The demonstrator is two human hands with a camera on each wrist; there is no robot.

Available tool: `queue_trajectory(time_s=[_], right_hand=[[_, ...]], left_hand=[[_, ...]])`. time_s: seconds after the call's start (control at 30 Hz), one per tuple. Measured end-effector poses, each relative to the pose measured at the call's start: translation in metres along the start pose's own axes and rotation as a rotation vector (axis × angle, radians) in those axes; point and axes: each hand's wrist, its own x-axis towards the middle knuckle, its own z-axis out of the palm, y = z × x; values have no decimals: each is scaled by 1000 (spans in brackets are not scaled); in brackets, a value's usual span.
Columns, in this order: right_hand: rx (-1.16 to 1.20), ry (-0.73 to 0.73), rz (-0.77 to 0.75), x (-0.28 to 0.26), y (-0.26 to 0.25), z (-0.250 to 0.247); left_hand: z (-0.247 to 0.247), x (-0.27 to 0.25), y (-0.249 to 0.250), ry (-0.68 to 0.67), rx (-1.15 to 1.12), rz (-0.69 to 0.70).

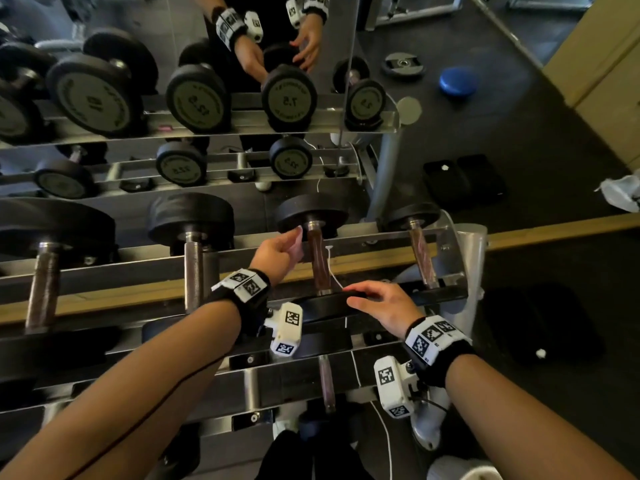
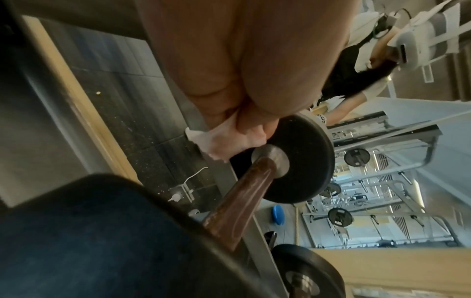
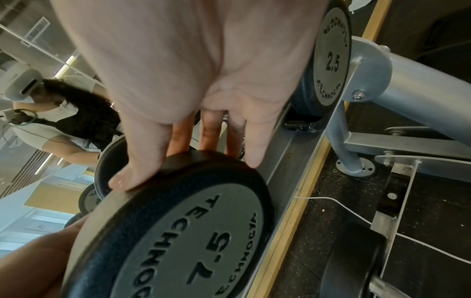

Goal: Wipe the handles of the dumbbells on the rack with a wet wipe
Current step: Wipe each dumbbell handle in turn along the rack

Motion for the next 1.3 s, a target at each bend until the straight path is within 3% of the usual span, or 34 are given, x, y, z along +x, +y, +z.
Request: queue_trajectory(time_s=[0.2,0.3,0.4,0.57,0.63,0.8,1.0,1.03,1.17,1.3], right_hand=[[56,4,20,0,4,0],[39,-2,22,2,4,-1],[44,-17,42,3,3,-1],[36,-13,44,3,2,-1],[28,-5,43,2,3,0],[76,16,45,2,5,2],[65,12,22,1,4,1],[63,7,21,1,3,1],[57,11,30,0,3,3],[45,11,25,0,5,5]], left_hand=[[14,-2,-25,-105,157,44],[9,-15,-36,-252,261,93],[-3,-23,-31,-402,224,10],[-12,-11,-23,-136,-137,-96],[-3,-6,-22,-84,-186,-113],[14,-16,-34,-157,-115,-107],[1,-29,-39,-344,-105,-143],[-1,-29,-37,-317,-108,-160],[-6,-9,-39,82,-194,-298],[8,-1,-36,146,-372,-339]])
